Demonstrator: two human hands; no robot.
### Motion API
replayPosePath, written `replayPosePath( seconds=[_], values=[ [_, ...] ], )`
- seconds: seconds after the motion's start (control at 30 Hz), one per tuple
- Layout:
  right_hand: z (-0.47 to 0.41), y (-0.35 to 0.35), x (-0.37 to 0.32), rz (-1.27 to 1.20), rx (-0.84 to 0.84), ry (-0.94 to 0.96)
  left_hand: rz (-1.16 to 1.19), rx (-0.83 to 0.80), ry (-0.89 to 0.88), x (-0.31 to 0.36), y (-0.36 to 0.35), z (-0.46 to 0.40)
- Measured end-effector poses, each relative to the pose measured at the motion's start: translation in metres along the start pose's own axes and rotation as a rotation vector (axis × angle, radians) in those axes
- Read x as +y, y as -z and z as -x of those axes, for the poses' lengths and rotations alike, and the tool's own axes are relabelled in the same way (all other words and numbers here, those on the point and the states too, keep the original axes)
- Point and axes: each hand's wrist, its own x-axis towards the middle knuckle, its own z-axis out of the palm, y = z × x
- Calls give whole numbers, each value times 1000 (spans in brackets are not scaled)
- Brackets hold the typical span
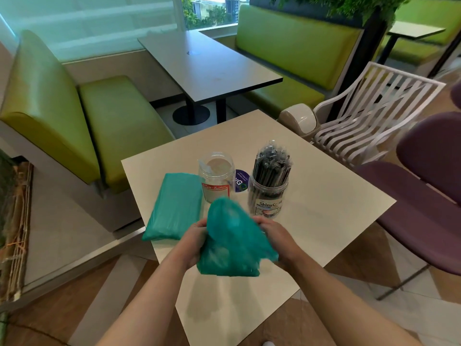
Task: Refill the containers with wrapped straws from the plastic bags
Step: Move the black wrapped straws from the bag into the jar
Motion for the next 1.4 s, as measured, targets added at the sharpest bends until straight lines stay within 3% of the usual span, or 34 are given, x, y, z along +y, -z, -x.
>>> replayPosePath(
  seconds=[0.1, 0.23, 0.3, 0.43, 0.5, 0.6, 0.7, 0.87, 1.0, 1.1, 1.27, 1.4],
  values=[
    [-7, 6, -3, -42, 1, -94, -58, 9, -1, 5, -3, 0],
    [-6, 3, 5, 155, -260, -235, -60, 38, -13, 12, -6, 4],
    [-5, 0, 13, 204, -289, -212, -62, 57, -16, 15, -7, 6],
    [-9, -5, 22, 211, -72, -26, 0, 10, 9, 17, 1, 5],
    [-11, -9, 23, 213, 38, 52, -26, -120, 91, 17, 2, 10],
    [-11, -16, 25, 183, 137, 115, -299, -228, 170, 9, 2, 13],
    [-11, -14, 24, 182, 182, 127, -490, -124, 105, -1, 2, 8],
    [7, 5, 11, 38, -91, 5, -521, -13, -35, -5, 1, -2],
    [30, 10, 2, 222, -190, 9, -504, 61, -74, -11, -8, -5],
    [35, 10, 6, 466, -57, 138, -505, 95, -72, -13, -23, -2],
    [34, 31, 10, 402, 265, 245, -466, 38, 60, -19, -53, 6],
    [53, 63, -3, 613, 480, 305, -396, -44, 177, -23, -91, 24]
  ],
)
